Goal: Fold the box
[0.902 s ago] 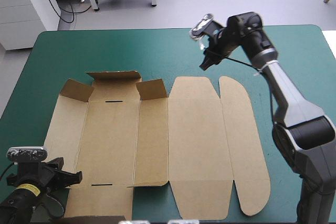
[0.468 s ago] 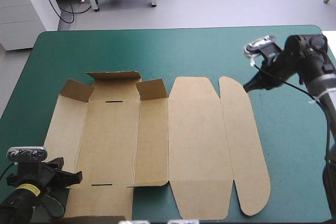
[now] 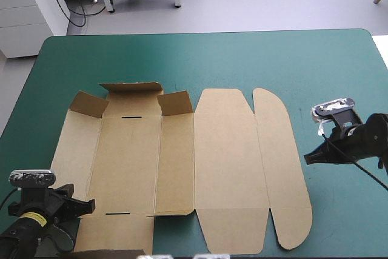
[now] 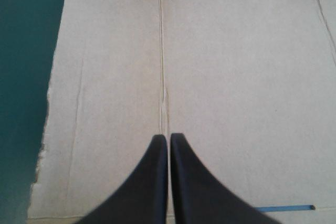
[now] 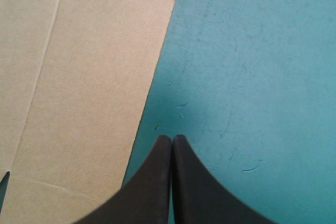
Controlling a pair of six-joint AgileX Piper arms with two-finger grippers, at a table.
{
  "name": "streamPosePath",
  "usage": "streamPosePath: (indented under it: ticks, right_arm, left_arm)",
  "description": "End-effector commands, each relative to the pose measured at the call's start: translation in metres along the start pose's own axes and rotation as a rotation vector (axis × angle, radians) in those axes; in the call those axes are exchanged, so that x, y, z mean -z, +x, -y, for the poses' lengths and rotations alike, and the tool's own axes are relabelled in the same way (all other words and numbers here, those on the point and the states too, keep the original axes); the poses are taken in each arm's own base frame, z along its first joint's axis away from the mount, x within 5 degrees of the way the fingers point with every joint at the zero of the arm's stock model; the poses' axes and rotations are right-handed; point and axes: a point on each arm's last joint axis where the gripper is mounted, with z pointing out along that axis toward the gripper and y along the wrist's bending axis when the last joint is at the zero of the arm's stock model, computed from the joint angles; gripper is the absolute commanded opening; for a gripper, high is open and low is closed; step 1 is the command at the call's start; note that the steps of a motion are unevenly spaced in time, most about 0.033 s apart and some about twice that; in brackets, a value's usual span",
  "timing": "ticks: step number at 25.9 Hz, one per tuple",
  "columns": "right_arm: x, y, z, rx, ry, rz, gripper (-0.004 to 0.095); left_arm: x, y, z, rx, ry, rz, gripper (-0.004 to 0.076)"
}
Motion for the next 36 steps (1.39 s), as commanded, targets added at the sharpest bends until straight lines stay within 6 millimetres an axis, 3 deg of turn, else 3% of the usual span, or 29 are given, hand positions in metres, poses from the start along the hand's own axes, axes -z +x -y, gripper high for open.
streamPosePath:
  ticks: [1, 9, 16, 20, 23, 26, 29, 31, 34, 36]
  right_arm:
    - [0.019, 0.001, -0.004, -0.023, 0.023, 0.127, -0.002]
    - [0.023, 0.004, -0.005, -0.031, 0.03, 0.146, -0.002]
    - [0.023, 0.004, -0.006, -0.029, 0.027, 0.142, -0.002]
    - [0.023, 0.004, -0.006, -0.027, 0.027, 0.142, -0.002]
    - [0.023, 0.004, -0.006, -0.031, 0.028, 0.144, -0.002]
    - [0.023, 0.004, -0.006, -0.032, 0.031, 0.151, -0.002]
    - [0.024, 0.002, -0.005, -0.035, 0.033, 0.172, -0.002]
    - [0.024, 0.001, -0.006, -0.039, 0.027, 0.177, -0.002]
    - [0.024, 0.001, -0.007, -0.046, 0.014, 0.183, -0.002]
    - [0.024, 0.0, -0.008, -0.051, 0.007, 0.188, -0.0021]
  left_arm:
    - [0.006, -0.019, 0.002, -0.022, 0.013, 0.023, -0.0008]
    - [-0.006, -0.063, 0.004, -0.041, 0.002, -0.048, -0.0008]
    - [-0.036, -0.128, 0.0, 0.003, -0.048, -0.078, -0.0008]
    - [-0.044, -0.169, -0.029, 0.09, -0.129, -0.074, -0.0008]
    - [-0.042, -0.185, -0.06, 0.159, -0.153, -0.079, -0.0008]
    - [-0.035, -0.191, -0.089, 0.297, -0.15, -0.043, -0.0008]
    - [-0.027, -0.178, -0.13, 0.442, -0.205, -0.036, -0.0008]
    - [-0.025, -0.166, -0.145, 0.496, -0.237, -0.097, -0.0008]
    - [-0.026, -0.153, -0.151, 0.447, -0.203, -0.214, -0.0008]
    - [-0.028, -0.148, -0.146, 0.324, -0.129, -0.3, -0.0008]
